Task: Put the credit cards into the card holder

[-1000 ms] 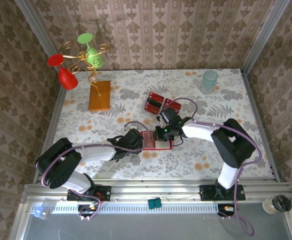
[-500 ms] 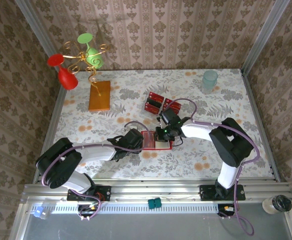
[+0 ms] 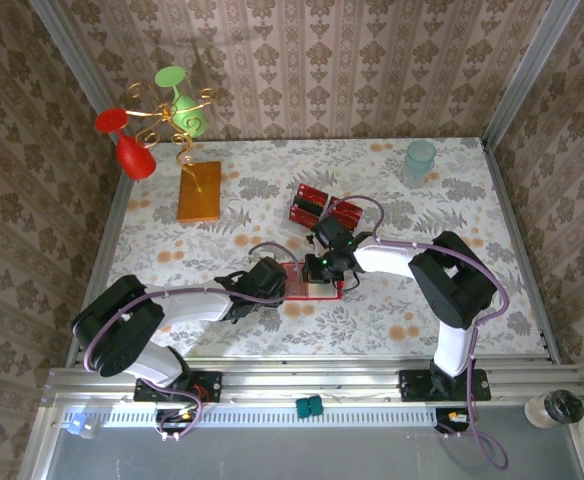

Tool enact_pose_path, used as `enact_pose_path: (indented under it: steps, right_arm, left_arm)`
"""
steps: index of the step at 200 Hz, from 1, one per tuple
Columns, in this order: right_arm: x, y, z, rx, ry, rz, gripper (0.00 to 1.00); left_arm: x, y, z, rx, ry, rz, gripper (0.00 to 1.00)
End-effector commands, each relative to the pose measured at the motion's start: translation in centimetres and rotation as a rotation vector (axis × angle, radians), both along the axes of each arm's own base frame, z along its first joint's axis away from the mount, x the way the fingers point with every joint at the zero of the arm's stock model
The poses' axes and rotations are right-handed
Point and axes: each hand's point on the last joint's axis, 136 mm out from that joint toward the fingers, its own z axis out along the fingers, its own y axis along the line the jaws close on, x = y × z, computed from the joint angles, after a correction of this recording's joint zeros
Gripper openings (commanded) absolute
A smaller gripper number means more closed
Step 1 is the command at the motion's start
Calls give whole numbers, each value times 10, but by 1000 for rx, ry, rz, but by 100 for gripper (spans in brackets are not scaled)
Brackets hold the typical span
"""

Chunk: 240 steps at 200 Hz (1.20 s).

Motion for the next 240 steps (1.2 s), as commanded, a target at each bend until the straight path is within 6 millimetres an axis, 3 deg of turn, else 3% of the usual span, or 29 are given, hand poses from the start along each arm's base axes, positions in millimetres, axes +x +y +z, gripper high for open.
enact_pose_path:
  steps: [1,43,97,158,203,240]
  right_arm:
    - [-5,0,-7,-36,24,20,1]
    - [-2,3,6,-18,10,21,1]
    - [9,1,39,11,-52,5,4]
    - [15,-24,50,-10,-82,-33,8]
    - [15,-46,40,-46,-71,-58,9]
    - [17,-59,26,-69,-52,-72,9]
  left_arm:
    - [-3,0,-9,-9,31,5,60]
    - [-3,0,-8,-8,28,5,60]
    - [-4,12,0,-3,14,26,60]
    - [-4,35,27,-40,-24,85,61]
    - [3,15,59,-125,-57,56,62]
    - [10,-21,75,-167,-71,2,63]
